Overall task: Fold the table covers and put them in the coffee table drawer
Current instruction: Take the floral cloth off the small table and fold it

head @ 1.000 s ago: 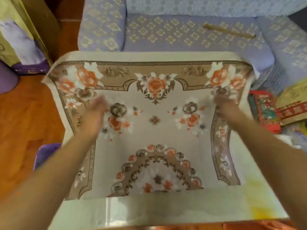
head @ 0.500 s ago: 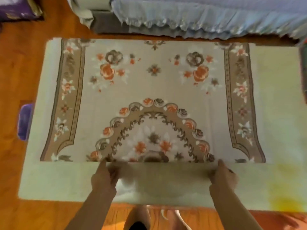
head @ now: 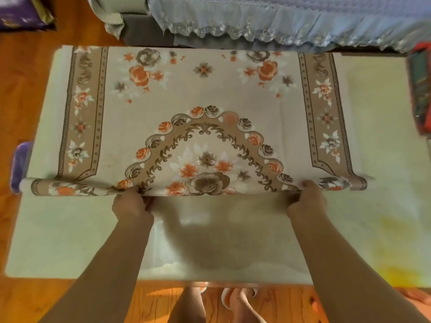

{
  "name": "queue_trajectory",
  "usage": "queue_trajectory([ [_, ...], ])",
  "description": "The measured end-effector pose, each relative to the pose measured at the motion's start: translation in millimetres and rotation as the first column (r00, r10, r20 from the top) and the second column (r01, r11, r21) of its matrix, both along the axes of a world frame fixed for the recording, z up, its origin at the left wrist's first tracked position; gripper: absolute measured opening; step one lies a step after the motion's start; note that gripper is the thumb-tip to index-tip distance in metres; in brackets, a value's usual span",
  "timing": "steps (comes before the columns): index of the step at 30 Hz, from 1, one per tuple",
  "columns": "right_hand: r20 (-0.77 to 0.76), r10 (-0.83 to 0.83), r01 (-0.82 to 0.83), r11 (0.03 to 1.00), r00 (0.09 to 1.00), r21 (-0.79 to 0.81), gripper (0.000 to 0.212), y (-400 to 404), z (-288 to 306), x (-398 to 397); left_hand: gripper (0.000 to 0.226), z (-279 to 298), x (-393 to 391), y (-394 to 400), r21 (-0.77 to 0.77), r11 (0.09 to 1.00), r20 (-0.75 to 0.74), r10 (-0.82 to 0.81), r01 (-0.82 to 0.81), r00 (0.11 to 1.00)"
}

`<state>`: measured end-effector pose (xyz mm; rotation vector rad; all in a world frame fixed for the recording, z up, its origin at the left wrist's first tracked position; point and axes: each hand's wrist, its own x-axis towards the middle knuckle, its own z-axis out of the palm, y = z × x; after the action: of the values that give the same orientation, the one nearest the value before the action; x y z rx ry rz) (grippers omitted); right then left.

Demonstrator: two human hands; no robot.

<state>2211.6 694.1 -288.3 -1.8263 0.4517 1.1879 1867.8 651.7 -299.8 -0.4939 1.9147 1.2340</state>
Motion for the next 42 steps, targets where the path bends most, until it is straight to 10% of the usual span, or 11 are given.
queue_trajectory([
  [12,-0.181,-0.004,0.05,0.967,0.984,0.251,0.021,0,-14,9,0.014,10,-16,6,0.279,0.959,0.255,-0.021,-0.053,0.967],
  [19,-0.11,0.06,-0.055,0.997,0.992,0.049,0.022,22,-40,25,0.021,-9,-28,34,0.146,0.986,0.184,0.055,-0.083,0.981],
  [25,-0.104,-0.056,0.053,0.998,0.993,-0.027,0.023,38,-28,13,0.039,2,-19,19,0.471,0.819,0.282,0.212,-0.328,0.936],
  [32,-0.179,-0.006,0.022,0.996,0.984,0.085,0.017,29,-15,14,0.022,-14,-45,11,0.322,0.917,0.211,0.172,-0.235,0.962],
  [37,-0.032,0.035,-0.032,0.995,0.999,0.09,0.006,30,-12,18,0.015,3,-62,28,0.368,0.93,-0.185,0.061,0.012,0.981],
  [42,0.054,0.144,-0.141,0.988,0.988,-0.065,0.008,21,-8,12,0.029,-24,-85,12,0.109,0.994,0.072,-0.002,-0.006,0.997],
])
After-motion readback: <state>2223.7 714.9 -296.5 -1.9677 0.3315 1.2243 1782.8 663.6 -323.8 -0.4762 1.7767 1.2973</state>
